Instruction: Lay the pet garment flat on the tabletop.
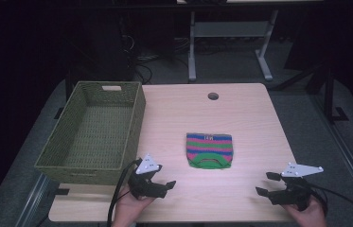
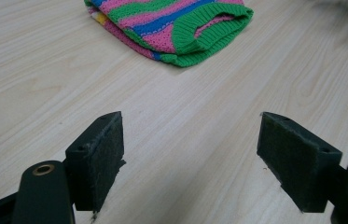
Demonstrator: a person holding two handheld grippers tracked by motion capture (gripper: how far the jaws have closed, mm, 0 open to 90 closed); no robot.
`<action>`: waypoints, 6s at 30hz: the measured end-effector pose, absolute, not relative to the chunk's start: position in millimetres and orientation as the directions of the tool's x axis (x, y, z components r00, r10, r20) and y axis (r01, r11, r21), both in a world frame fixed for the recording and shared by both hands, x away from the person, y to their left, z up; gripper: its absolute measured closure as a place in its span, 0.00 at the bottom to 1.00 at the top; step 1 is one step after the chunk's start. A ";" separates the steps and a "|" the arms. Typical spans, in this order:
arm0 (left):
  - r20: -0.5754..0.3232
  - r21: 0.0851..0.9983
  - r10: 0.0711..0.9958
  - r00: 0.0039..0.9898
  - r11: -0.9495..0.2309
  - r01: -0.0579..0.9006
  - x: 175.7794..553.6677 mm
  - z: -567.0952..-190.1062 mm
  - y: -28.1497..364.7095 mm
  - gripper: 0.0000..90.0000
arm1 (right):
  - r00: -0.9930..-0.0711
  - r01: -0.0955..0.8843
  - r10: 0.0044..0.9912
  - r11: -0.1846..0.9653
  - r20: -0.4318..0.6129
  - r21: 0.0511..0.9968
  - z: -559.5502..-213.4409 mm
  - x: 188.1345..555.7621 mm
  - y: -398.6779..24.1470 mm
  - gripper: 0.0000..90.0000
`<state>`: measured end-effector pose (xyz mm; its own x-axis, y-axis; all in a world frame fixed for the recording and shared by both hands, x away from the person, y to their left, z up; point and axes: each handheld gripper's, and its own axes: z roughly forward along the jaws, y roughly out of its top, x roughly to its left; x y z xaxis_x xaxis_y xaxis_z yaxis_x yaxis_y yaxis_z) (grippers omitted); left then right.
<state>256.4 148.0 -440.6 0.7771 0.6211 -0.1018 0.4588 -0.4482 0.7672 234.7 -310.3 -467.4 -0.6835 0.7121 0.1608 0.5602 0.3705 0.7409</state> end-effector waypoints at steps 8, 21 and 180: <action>-0.102 0.765 0.615 0.782 -0.454 0.456 256.2 -441.4 144.3 0.25 | -0.697 0.559 0.691 0.356 0.192 0.749 -466.8 237.3 -306.9 0.24; -0.101 0.758 0.603 0.791 -0.469 0.454 264.8 -440.7 141.0 0.25 | -0.719 0.533 0.679 0.403 0.148 0.744 -467.7 250.6 -282.9 0.25; -0.148 0.731 0.310 0.939 -0.605 0.314 287.6 -441.2 96.1 0.62 | -0.895 0.404 0.419 0.617 0.153 0.675 -447.7 279.2 -208.3 0.64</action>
<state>287.6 96.1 -441.2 0.9393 0.3095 -0.1479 0.3145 -0.6050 0.7315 279.2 -208.3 -447.7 -0.8949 0.4191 0.1530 0.4044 0.6171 0.6750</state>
